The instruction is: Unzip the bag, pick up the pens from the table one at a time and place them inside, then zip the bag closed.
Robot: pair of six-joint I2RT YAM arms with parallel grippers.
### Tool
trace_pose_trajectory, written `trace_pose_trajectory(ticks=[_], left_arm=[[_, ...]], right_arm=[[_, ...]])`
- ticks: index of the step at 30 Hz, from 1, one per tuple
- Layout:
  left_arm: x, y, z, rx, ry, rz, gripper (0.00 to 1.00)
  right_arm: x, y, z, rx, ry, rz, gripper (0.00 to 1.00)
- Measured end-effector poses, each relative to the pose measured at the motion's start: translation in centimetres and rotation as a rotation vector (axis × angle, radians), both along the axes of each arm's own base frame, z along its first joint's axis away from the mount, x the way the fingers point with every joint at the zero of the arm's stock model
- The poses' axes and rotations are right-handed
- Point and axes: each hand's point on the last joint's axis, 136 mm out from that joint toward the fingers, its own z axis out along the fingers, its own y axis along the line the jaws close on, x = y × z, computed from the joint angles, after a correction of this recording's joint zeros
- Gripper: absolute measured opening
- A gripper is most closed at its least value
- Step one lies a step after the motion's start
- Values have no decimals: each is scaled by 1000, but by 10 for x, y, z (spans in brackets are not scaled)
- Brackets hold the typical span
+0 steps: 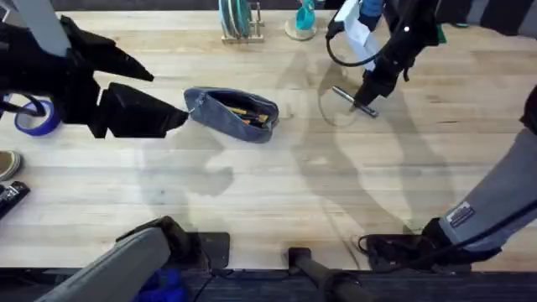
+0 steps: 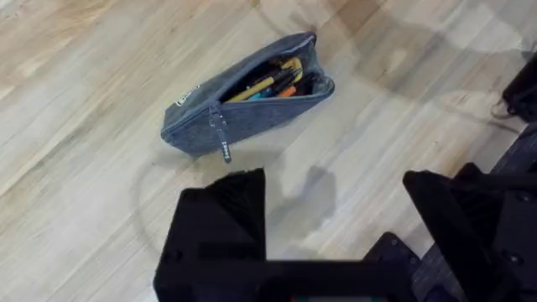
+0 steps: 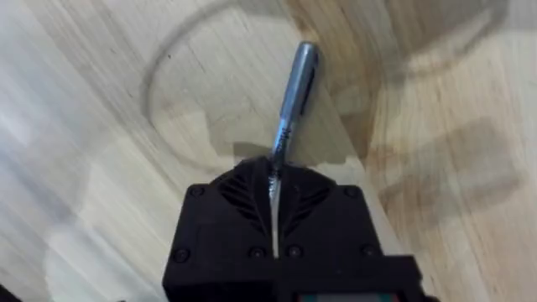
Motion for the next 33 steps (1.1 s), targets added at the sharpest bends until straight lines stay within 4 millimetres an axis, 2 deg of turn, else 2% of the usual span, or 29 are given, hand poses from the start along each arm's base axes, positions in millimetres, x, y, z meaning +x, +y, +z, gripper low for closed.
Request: trace_pose_trajectory(ticks=[6, 12, 17, 27, 33], left_arm=[[0, 0, 0, 0, 0, 0, 995], [0, 0, 0, 2, 1, 0, 995], [0, 0, 0, 2, 1, 0, 995], [0, 0, 0, 2, 1, 0, 995], [0, 0, 0, 2, 1, 0, 995]], right_arm=[[0, 10, 21, 6, -47, -5, 31], [-3, 28, 57, 22, -137, 34, 31], [-11, 41, 82, 34, -187, 62, 31], [-28, 66, 118, 64, -266, 107, 31], [-33, 72, 144, 99, -323, 40, 31]])
